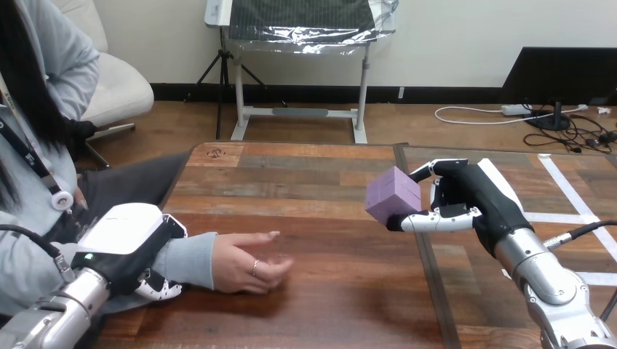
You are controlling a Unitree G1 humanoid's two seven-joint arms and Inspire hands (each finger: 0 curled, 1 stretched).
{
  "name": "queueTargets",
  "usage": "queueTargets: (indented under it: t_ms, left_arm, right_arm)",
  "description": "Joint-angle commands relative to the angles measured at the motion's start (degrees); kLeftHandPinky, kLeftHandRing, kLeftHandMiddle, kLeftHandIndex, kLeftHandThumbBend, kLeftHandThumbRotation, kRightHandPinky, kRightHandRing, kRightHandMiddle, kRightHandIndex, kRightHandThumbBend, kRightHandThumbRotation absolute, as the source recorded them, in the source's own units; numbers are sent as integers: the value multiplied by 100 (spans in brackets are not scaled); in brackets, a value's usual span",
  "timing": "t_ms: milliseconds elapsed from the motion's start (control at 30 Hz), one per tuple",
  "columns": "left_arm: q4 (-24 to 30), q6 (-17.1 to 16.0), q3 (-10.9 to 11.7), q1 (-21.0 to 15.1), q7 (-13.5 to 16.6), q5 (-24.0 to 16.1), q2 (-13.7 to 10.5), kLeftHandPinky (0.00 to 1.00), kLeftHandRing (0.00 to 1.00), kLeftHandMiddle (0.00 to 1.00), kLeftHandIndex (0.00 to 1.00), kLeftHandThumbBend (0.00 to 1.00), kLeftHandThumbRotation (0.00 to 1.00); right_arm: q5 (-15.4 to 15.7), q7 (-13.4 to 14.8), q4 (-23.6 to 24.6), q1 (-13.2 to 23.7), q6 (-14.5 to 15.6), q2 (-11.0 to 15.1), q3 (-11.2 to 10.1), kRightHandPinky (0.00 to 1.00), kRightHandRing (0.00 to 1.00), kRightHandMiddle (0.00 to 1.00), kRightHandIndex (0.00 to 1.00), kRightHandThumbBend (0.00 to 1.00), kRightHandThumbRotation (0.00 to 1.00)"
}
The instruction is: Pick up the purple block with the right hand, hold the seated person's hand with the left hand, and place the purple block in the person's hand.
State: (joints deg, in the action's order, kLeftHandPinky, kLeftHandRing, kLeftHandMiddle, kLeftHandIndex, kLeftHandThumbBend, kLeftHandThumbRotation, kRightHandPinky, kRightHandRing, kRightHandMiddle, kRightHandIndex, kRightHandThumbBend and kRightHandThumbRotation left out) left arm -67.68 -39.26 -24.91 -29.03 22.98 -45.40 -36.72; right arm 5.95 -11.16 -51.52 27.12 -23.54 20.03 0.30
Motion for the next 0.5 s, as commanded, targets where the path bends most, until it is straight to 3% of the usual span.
queueTargets:
  t_ms: [0,467]
  left_arm:
    - [270,-249,47,-210,-9,194,4,19,25,31,30,86,0]
    - [544,-420,134,-228,-259,387,-47,20,25,32,32,85,0]
  right_arm:
    - [87,28,9,389,-182,-7,57,2,6,9,7,48,0]
    - [56,-23,-290,471,-145,-146,39,2,7,10,7,50,0]
